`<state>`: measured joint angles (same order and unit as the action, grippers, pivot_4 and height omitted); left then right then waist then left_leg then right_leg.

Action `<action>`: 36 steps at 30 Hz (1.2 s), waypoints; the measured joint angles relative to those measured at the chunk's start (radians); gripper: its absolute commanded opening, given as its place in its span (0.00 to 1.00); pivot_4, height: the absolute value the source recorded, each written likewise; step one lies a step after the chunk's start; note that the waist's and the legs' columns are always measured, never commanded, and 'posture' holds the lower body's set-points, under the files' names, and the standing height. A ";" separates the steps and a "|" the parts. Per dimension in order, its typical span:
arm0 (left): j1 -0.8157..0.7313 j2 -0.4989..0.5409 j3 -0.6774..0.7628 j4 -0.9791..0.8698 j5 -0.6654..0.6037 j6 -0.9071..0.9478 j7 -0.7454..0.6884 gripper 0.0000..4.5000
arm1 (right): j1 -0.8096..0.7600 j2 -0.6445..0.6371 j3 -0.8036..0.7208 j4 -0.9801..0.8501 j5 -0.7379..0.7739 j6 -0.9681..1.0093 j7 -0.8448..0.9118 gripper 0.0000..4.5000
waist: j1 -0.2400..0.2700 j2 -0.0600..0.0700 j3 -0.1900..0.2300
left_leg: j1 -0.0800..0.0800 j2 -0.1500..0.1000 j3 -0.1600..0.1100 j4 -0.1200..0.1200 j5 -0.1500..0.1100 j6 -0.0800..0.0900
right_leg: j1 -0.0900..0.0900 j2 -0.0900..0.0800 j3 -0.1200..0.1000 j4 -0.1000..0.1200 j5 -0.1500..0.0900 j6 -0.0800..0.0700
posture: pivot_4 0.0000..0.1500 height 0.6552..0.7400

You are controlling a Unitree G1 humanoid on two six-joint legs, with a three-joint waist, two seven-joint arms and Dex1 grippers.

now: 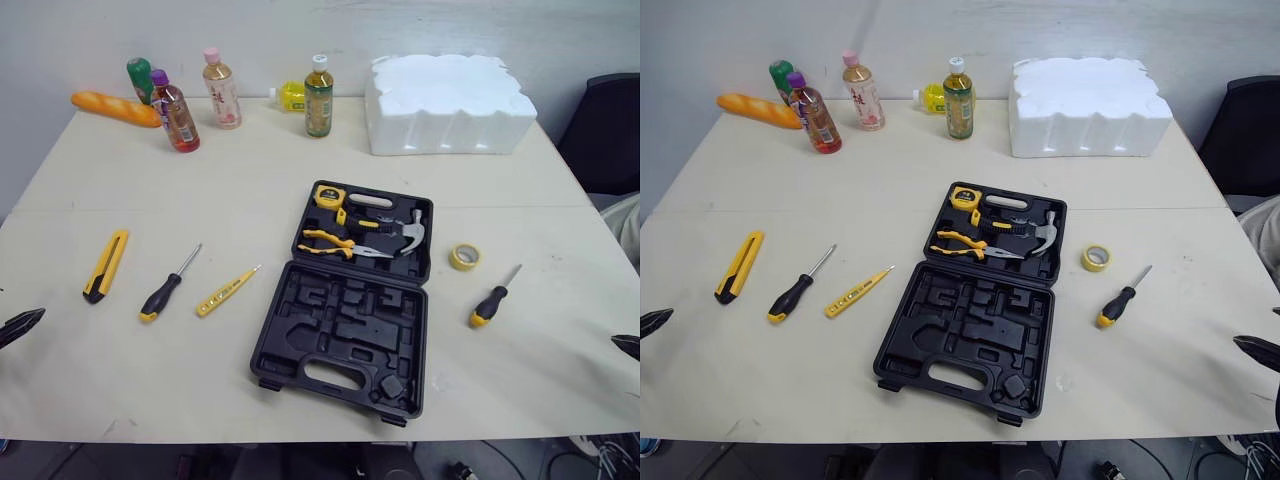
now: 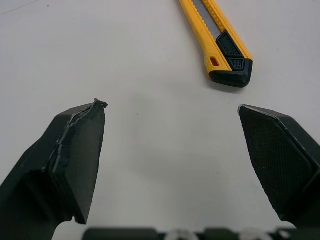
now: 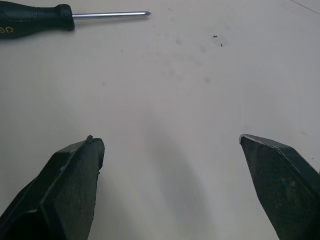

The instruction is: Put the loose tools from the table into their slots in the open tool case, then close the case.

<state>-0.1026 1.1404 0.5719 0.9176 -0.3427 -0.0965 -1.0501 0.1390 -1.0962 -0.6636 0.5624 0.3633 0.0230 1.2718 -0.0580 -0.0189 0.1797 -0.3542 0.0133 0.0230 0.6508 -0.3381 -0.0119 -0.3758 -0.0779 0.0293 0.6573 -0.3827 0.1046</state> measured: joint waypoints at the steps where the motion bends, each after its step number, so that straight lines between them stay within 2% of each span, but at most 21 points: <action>1: 0.000 0.000 0.000 0.000 0.000 0.000 0.000 0.99 | 0.000 0.000 0.000 0.000 0.000 0.000 0.000 1.00 | 0.000 0.000 0.000 | 0.000 0.000 0.000 0.000 0.000 0.000 | 0.000 0.000 0.000 0.000 0.000 0.000 | 1.00 1.00; 11: -0.055 0.006 -0.071 0.087 0.087 -0.061 0.077 0.99 | 0.029 0.002 -0.001 -0.061 0.001 0.008 -0.040 1.00 | 0.001 0.000 0.000 | 0.000 0.000 0.001 0.000 0.000 0.000 | 0.000 0.000 0.000 0.001 0.000 0.000 | 1.00 1.00; 36: -0.070 0.006 -0.081 0.109 0.087 -0.064 0.044 0.99 | 0.090 0.028 -0.012 -0.263 0.015 0.139 -0.141 1.00 | 0.002 -0.001 0.000 | 0.001 0.000 0.002 0.000 0.000 0.000 | -0.001 -0.001 0.000 0.001 0.000 0.000 | 1.00 1.00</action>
<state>-0.1724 1.1467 0.4910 1.0267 -0.2554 -0.1601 -1.0066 0.2289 -1.0678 -0.6760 0.2989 0.3784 0.1620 1.1309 -0.0560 -0.0194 0.1793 -0.3534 0.0134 0.0253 0.6513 -0.3384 -0.0119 -0.3764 -0.0786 0.0293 0.6585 -0.3827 0.1046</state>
